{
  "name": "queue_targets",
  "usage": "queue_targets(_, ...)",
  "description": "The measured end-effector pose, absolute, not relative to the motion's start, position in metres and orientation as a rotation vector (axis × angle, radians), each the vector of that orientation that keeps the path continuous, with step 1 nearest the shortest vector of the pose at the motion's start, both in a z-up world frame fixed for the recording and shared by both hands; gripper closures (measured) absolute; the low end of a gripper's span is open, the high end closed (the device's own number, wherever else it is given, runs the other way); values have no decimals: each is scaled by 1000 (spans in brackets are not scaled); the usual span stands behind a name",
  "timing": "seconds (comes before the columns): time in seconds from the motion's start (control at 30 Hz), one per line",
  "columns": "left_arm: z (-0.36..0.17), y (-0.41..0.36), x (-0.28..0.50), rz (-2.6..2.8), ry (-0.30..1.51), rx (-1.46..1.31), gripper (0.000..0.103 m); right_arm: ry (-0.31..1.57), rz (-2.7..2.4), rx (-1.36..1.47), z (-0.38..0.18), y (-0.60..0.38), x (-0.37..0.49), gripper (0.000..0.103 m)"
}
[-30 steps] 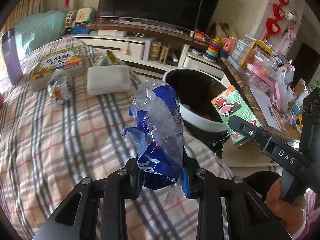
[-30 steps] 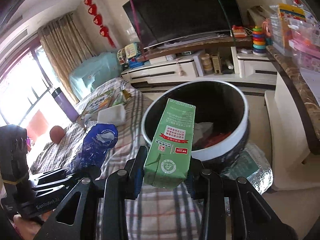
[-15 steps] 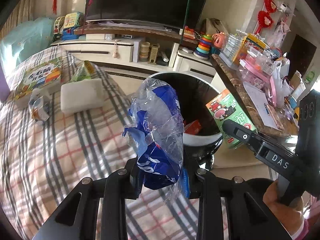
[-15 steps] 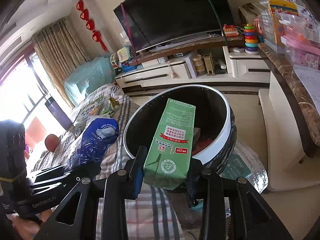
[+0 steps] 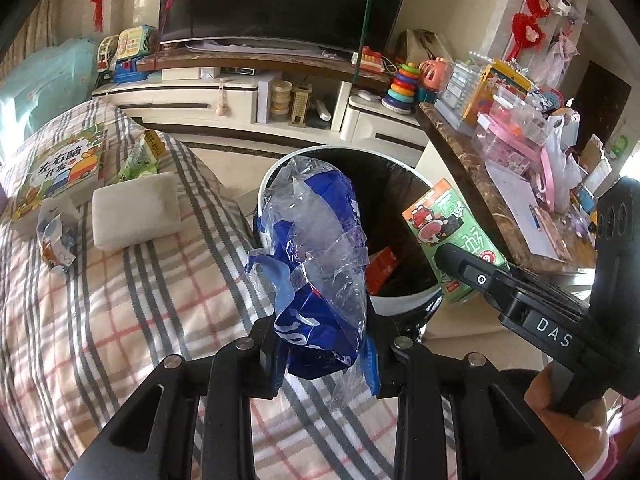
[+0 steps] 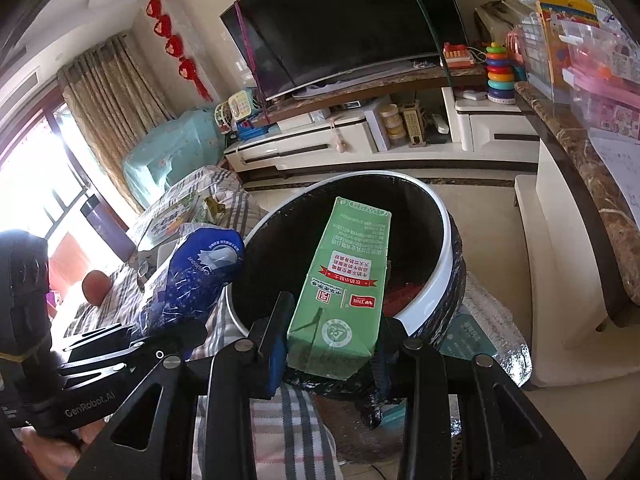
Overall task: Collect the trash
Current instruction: 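Carry the blue bag and green juice box over the black bin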
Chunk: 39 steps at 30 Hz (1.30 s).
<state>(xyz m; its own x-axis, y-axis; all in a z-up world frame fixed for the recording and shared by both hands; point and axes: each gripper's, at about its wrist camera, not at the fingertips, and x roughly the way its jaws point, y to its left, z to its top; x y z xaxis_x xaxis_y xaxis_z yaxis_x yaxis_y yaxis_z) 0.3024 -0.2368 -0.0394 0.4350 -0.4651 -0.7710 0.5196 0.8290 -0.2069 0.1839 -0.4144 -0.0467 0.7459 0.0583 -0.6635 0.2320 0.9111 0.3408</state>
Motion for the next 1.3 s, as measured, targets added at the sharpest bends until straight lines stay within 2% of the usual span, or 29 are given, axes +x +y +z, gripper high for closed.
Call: queue_targets(1.3,-58,-289,361,-612,992,118,74,820,-98,436,-57,-444,234,68)
